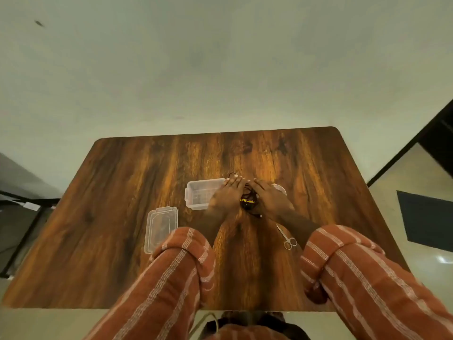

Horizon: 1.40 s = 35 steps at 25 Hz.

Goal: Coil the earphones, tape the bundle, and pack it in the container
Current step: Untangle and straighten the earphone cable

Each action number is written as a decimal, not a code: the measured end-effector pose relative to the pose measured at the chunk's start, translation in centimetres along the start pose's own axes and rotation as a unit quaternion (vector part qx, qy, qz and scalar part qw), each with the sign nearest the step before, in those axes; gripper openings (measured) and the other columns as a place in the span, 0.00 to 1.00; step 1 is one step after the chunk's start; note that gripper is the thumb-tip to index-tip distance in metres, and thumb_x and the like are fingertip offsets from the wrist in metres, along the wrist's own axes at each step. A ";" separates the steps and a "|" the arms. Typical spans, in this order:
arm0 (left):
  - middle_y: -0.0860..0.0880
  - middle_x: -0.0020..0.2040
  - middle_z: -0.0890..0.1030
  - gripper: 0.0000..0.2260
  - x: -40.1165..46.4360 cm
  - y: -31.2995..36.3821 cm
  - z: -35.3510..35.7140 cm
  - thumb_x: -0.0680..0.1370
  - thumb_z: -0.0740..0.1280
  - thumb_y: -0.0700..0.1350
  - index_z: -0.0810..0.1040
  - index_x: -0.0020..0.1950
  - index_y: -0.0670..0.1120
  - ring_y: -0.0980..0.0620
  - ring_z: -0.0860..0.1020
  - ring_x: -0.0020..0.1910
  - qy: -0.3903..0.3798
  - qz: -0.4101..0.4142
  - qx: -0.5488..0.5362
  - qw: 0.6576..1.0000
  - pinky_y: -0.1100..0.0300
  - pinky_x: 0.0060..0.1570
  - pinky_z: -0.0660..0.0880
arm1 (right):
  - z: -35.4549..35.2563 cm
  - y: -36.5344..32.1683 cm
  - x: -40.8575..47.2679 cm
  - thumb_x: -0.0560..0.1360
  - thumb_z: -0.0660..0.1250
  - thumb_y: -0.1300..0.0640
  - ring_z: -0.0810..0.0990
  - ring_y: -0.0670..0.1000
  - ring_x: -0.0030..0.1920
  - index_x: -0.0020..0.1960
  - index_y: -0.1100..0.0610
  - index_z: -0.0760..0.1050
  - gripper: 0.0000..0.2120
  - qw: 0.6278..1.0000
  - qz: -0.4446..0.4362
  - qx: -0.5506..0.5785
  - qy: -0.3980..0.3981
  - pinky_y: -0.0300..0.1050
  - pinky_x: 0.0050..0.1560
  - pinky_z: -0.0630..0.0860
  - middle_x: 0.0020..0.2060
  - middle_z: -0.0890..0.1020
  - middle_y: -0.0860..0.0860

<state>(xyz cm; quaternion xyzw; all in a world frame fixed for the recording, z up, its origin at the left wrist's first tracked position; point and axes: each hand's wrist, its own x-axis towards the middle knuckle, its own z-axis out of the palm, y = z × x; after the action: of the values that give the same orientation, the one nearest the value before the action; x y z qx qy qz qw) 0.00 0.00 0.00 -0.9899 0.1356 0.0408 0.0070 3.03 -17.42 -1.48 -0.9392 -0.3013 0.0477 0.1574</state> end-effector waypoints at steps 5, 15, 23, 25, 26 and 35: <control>0.41 0.56 0.82 0.11 2.6 -0.3 -0.2 0.78 0.63 0.39 0.78 0.60 0.43 0.41 0.81 0.55 -0.063 -0.013 0.009 0.998 0.48 0.54 0.77 | 0.1 2.7 2.2 0.75 0.65 0.65 0.82 0.58 0.55 0.57 0.62 0.81 0.12 0.955 0.213 0.184 0.097 0.52 0.55 0.78 0.54 0.84 0.59; 0.43 0.61 0.81 0.13 4.8 0.8 6.2 0.79 0.63 0.45 0.78 0.62 0.45 0.42 0.75 0.63 -0.076 0.027 0.036 0.996 0.48 0.68 0.64 | 5.2 3.3 -1.1 0.75 0.67 0.65 0.83 0.51 0.50 0.52 0.56 0.83 0.10 0.918 0.266 0.293 -0.028 0.39 0.47 0.77 0.48 0.86 0.52; 0.46 0.41 0.86 0.09 9.9 -3.2 -11.3 0.79 0.67 0.45 0.85 0.50 0.42 0.49 0.82 0.38 -0.013 0.029 -0.330 0.943 0.56 0.38 0.76 | -5.2 0.2 5.4 0.68 0.78 0.58 0.76 0.50 0.56 0.63 0.52 0.74 0.25 0.886 0.177 0.403 0.144 0.30 0.48 0.72 0.58 0.77 0.51; 0.55 0.31 0.82 0.07 10.5 -4.8 -17.4 0.77 0.69 0.43 0.86 0.46 0.43 0.60 0.77 0.28 0.021 0.029 -0.398 0.917 0.60 0.33 0.72 | -11.2 -0.2 8.0 0.66 0.79 0.61 0.76 0.45 0.56 0.63 0.50 0.71 0.30 0.871 0.108 0.454 0.153 0.32 0.48 0.74 0.58 0.77 0.48; 0.57 0.26 0.77 0.07 10.3 -5.6 -20.5 0.76 0.68 0.42 0.86 0.44 0.43 0.61 0.72 0.24 0.022 0.035 -0.426 0.904 0.63 0.28 0.69 | -14.5 -0.7 9.2 0.67 0.79 0.62 0.78 0.41 0.55 0.62 0.50 0.73 0.27 0.872 0.062 0.460 0.152 0.32 0.47 0.76 0.55 0.79 0.48; 0.54 0.23 0.66 0.12 6.5 -10.7 -35.8 0.76 0.70 0.49 0.83 0.39 0.41 0.54 0.63 0.24 0.065 0.019 -0.439 0.896 0.60 0.27 0.66 | -34.1 -4.4 12.5 0.75 0.71 0.54 0.60 0.45 0.24 0.41 0.55 0.82 0.06 0.837 -0.072 0.528 0.128 0.38 0.26 0.61 0.23 0.65 0.42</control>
<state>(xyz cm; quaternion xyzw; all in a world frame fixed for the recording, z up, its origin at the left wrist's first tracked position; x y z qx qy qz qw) 11.94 7.65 35.16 -0.8899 0.1227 0.0314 -0.4381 17.04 -15.82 32.23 -0.6874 -0.2741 0.0678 0.6691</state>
